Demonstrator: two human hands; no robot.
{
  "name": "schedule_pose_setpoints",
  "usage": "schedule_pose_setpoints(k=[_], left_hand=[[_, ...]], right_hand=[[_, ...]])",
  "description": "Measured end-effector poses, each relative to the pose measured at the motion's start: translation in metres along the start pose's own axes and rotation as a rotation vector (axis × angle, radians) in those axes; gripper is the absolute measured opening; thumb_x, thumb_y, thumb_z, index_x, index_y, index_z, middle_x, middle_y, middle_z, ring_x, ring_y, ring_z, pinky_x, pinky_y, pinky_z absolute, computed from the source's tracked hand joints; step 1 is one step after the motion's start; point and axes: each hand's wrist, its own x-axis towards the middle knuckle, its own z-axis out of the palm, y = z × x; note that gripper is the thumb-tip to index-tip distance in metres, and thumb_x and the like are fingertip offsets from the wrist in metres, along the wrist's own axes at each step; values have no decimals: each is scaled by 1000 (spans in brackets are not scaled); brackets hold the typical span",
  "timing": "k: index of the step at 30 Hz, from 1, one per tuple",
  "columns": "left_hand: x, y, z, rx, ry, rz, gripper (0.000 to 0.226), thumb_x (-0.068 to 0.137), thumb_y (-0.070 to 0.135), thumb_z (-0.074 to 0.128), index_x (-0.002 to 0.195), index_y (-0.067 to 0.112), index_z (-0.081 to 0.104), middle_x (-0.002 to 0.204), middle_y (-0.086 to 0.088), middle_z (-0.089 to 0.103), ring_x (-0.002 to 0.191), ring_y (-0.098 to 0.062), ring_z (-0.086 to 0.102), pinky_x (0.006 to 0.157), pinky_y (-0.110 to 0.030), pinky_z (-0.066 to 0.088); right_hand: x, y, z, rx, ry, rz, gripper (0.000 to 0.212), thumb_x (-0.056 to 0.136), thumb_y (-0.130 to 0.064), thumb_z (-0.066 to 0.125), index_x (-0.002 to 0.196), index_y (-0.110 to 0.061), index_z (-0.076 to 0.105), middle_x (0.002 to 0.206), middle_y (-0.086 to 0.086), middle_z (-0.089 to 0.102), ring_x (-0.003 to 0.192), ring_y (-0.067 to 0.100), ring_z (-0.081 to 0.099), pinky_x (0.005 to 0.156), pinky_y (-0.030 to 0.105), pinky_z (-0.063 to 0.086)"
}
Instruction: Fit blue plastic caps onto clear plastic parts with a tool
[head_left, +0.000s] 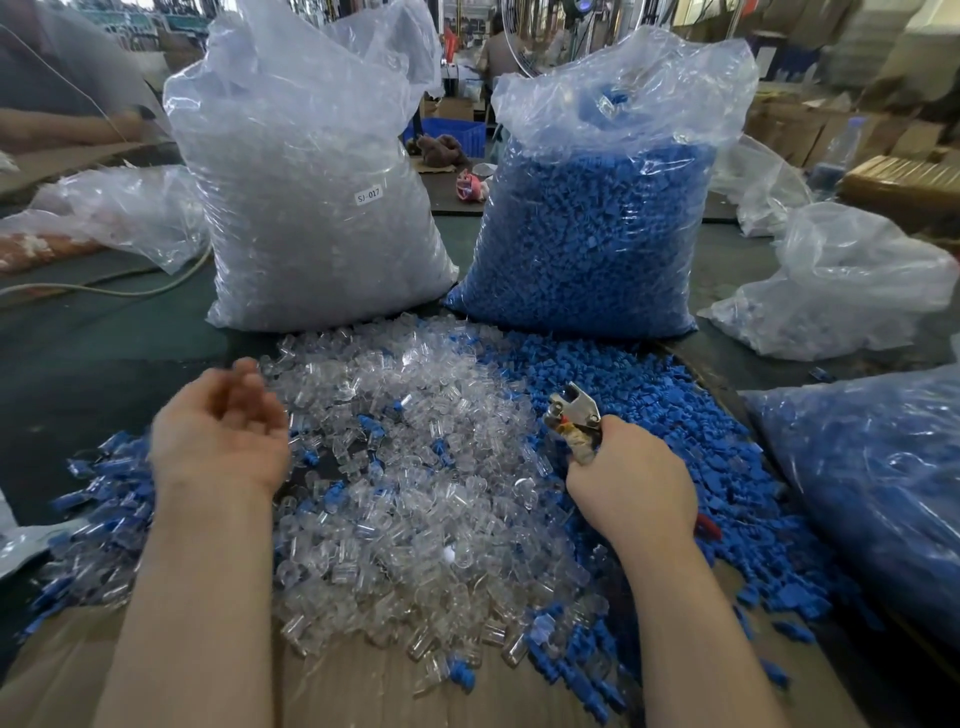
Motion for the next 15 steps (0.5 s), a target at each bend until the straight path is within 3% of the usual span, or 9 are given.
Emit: schedule_pose_setpoints(k=[4,8,11,13,15], left_hand=[[-19,-27,12,921,-329,173,10,92,23,65,97,15,69,81,7,73,76,-7,64,68,-24,49],[-31,-56,13,1601,-584,293,14,85,24,74,96,27,67,94,10,68,84,-3,63,65,-14,42],[-29,-73,9,1925,-572,431,31,88,28,73,116,33,63,114,5,60,89,-11,62,74,-24,50],[-27,-81,7,1995,-579,505,42,89,27,71,128,37,58,125,-1,53,94,-17,60,86,-35,52],[-25,-82,5,1981,-587,542,44,88,27,72,128,38,58,122,1,53,94,-18,59,87,-37,53]], right_hand=[[0,-2,-1,-3,-18,60,11,90,-30,51,85,-20,48,75,-3,47,56,14,37,55,31,32],[0,-2,-2,-2,-11,98,10,91,-28,50,90,-18,50,79,0,48,57,16,37,57,31,34],[-1,-2,-3,-27,-17,101,13,92,-31,51,89,-19,46,77,-1,42,57,17,36,54,29,30],[-2,-2,-2,-51,-42,83,16,91,-32,54,89,-20,44,81,-1,41,60,17,38,53,29,29],[-2,-3,-1,-58,-55,67,15,89,-32,57,90,-21,46,88,0,46,65,21,44,55,29,32]])
